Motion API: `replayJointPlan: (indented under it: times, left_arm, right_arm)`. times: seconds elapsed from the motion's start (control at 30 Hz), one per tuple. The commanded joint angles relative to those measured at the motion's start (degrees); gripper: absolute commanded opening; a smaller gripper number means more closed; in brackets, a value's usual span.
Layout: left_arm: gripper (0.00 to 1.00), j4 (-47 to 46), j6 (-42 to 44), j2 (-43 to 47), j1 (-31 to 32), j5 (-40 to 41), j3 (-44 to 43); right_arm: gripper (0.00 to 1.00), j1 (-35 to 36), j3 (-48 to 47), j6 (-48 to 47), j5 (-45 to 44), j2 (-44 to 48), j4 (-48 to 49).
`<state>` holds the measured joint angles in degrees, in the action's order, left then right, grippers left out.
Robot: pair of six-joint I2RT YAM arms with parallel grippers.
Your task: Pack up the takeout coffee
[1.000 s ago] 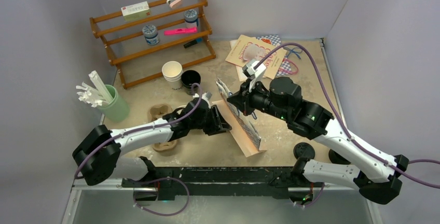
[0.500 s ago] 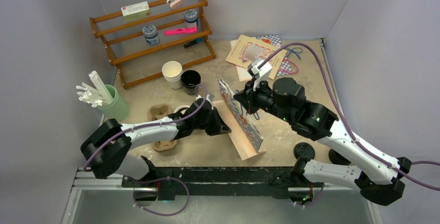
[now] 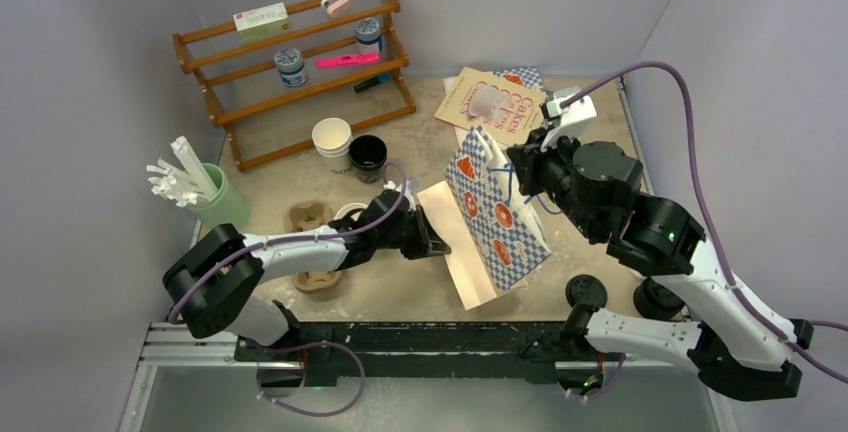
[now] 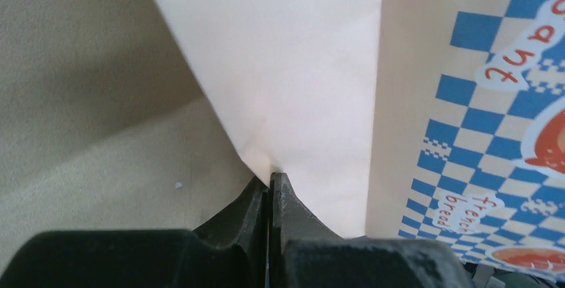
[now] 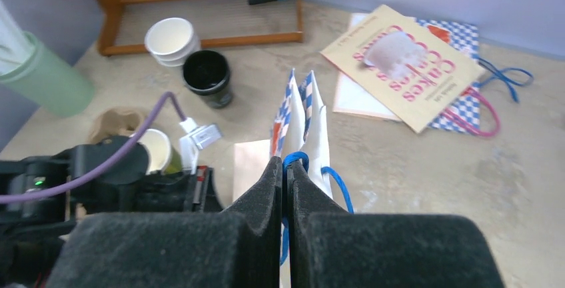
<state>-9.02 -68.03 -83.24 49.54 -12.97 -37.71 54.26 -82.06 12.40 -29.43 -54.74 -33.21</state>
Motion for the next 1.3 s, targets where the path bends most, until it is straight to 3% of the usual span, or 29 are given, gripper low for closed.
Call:
replayJointPlan:
  times: [0.0, 0.4, 0.8, 1.03, 1.27]
  left_arm:
    - [0.0, -5.12, 3.25, -0.19, -0.06, -0.66, 2.07]
    - [0.0, -12.78, 2.64, -2.32, -0.18, -3.57, 5.3]
    - [0.01, -17.08, 2.52, -7.87, -0.17, -7.76, 4.18]
    - [0.29, -15.38, 4.38, -6.19, -0.19, -6.43, 2.92]
    - [0.41, -11.66, 6.48, -3.03, -0.47, -3.25, 1.79]
  right_arm:
    - [0.0, -0.3, -4.04, 0.36, -10.57, 0.46, -2.35]
    - [0.0, -0.36, -8.32, -0.98, -11.25, 0.17, -2.92]
    - [0.0, -0.3, -11.07, -3.91, -1.58, 0.97, 1.36]
    - [0.0, -0.36, -10.22, -5.03, 4.04, 1.7, 2.96]
    - [0.0, -0.36, -9.47, -5.77, 3.62, 2.79, 2.97]
